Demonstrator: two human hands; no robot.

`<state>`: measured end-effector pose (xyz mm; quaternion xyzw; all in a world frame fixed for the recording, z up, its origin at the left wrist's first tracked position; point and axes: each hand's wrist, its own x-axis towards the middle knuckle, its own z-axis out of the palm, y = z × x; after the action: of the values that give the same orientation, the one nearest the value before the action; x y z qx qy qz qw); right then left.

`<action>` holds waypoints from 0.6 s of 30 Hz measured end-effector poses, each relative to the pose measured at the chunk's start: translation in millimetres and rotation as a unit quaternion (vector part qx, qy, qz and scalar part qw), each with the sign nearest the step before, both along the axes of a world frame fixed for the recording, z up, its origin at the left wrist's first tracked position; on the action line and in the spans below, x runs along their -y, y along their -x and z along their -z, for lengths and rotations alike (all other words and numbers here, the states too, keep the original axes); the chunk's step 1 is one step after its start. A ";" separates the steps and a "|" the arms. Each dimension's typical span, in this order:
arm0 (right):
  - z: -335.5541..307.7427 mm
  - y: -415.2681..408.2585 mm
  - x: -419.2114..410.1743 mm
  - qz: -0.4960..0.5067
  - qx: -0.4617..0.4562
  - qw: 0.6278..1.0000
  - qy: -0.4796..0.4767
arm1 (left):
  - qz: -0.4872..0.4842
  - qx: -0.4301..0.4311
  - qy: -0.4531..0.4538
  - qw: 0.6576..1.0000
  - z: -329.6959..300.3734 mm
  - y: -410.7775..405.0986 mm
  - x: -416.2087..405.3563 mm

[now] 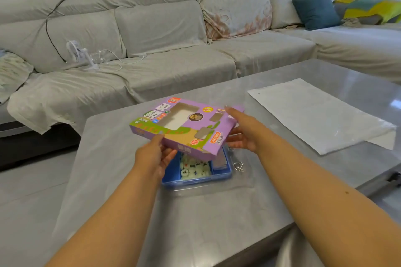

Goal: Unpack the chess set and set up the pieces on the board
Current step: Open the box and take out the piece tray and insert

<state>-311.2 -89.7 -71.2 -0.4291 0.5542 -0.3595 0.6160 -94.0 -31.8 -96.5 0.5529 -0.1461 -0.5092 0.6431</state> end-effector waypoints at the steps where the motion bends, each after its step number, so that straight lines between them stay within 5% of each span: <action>1: 1.5 -2.0 3.8 0.009 0.036 0.999 -0.008 | 0.016 0.002 0.002 1.000 -1.4 4.2 4.3; 8: 27.1 8.1 56.9 0.213 0.181 0.960 -0.030 | 0.086 0.061 0.011 0.994 -7.6 25.7 48.7; 13: 45.9 15.4 100.2 0.333 0.217 0.918 0.012 | 0.083 0.207 -0.006 0.975 6.3 25.5 63.6; 18: 50.2 15.2 119.5 0.284 0.253 0.925 0.011 | 0.067 0.389 -0.008 0.919 22.8 2.9 52.3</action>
<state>-326.4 -209.3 -121.4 -0.1548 0.4744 -0.6223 0.6031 -96.9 -84.0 -119.3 0.7015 -0.4174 -0.2973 0.4954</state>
